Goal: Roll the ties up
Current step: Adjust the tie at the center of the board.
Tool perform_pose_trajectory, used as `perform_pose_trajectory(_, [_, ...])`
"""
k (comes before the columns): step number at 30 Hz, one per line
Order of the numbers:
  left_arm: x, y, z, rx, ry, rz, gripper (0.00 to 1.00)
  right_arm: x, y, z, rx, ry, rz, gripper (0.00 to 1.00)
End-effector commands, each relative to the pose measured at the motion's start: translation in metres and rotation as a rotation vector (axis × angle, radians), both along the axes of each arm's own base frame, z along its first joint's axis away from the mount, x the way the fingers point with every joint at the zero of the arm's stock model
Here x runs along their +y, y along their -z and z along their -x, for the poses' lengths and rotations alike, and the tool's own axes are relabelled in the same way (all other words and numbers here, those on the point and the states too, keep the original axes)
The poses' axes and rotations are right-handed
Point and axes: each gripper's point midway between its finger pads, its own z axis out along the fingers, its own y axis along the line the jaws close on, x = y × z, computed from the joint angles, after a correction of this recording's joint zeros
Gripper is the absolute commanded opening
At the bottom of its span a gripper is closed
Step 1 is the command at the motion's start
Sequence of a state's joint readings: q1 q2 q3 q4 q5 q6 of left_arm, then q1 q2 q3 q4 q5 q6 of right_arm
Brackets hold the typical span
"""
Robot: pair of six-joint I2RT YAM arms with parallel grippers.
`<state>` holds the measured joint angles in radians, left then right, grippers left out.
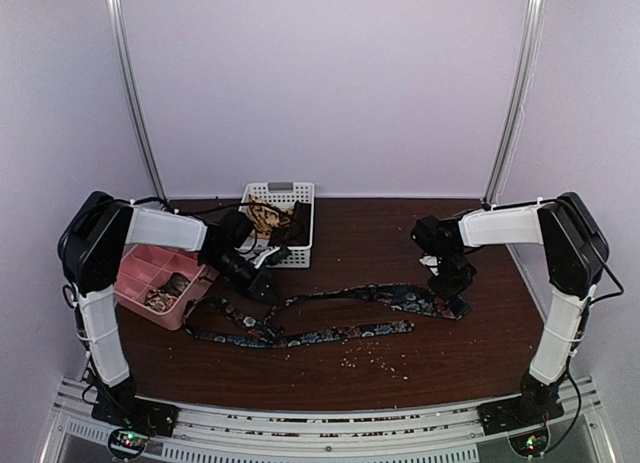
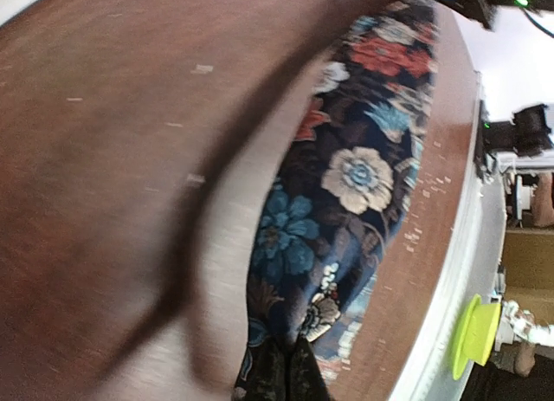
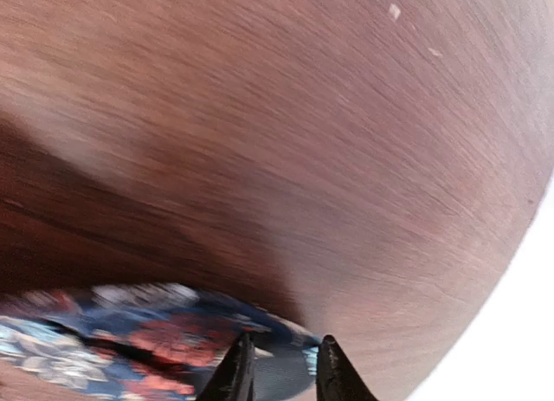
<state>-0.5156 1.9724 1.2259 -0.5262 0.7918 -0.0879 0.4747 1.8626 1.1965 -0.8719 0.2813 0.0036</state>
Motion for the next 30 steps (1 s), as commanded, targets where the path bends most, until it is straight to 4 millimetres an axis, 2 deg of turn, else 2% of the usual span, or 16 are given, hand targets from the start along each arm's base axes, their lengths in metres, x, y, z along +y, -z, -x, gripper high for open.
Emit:
perform_pose_trajectory(1, [-0.033, -0.050, 0.036, -0.034, 0.090, 0.124, 0.00, -0.038, -0.009, 0.001, -0.006, 0.010, 0.156, 0.19])
perform_pose_trajectory(3, [-0.038, -0.057, 0.040, -0.017, 0.090, 0.183, 0.00, -0.045, -0.007, -0.001, -0.004, 0.028, 0.168, 0.13])
perform_pose_trajectory(5, [-0.036, -0.053, 0.031, -0.011, 0.064, 0.185, 0.00, -0.050, -0.010, -0.005, -0.014, 0.044, 0.183, 0.09])
perform_pose_trajectory(7, [-0.036, -0.044, 0.021, 0.013, 0.045, 0.173, 0.00, -0.053, -0.021, -0.010, -0.050, 0.063, 0.203, 0.06])
perform_pose_trajectory(9, [-0.039, -0.036, 0.011, 0.024, 0.036, 0.167, 0.00, -0.048, -0.042, -0.017, -0.119, 0.078, 0.166, 0.08])
perform_pose_trajectory(11, [-0.040, -0.032, 0.002, 0.038, 0.015, 0.167, 0.00, -0.033, -0.064, -0.020, -0.181, 0.074, 0.082, 0.13])
perform_pose_trajectory(13, [-0.039, -0.029, -0.010, 0.045, -0.019, 0.178, 0.00, -0.005, -0.078, -0.019, -0.217, 0.026, -0.049, 0.17])
perform_pose_trajectory(15, [-0.036, -0.027, -0.018, 0.055, -0.038, 0.182, 0.00, 0.027, -0.084, -0.015, -0.216, -0.029, -0.187, 0.18])
perform_pose_trajectory(17, [-0.031, -0.022, -0.027, 0.057, -0.065, 0.161, 0.00, 0.056, -0.080, -0.012, -0.195, -0.069, -0.289, 0.16])
perform_pose_trajectory(19, [-0.024, -0.017, -0.038, 0.056, -0.103, 0.136, 0.00, 0.074, -0.066, -0.007, -0.139, -0.094, -0.312, 0.12])
perform_pose_trajectory(23, [-0.010, -0.008, -0.057, 0.024, -0.181, 0.063, 0.00, 0.080, -0.034, -0.006, -0.064, -0.102, -0.246, 0.09])
perform_pose_trajectory(27, [0.013, -0.016, -0.080, -0.145, -0.261, -0.081, 0.28, 0.070, -0.012, -0.006, -0.030, -0.090, -0.172, 0.08])
perform_pose_trajectory(30, [0.034, -0.040, -0.090, -0.310, -0.319, -0.156, 0.37, 0.066, 0.003, -0.001, 0.012, -0.089, -0.143, 0.07])
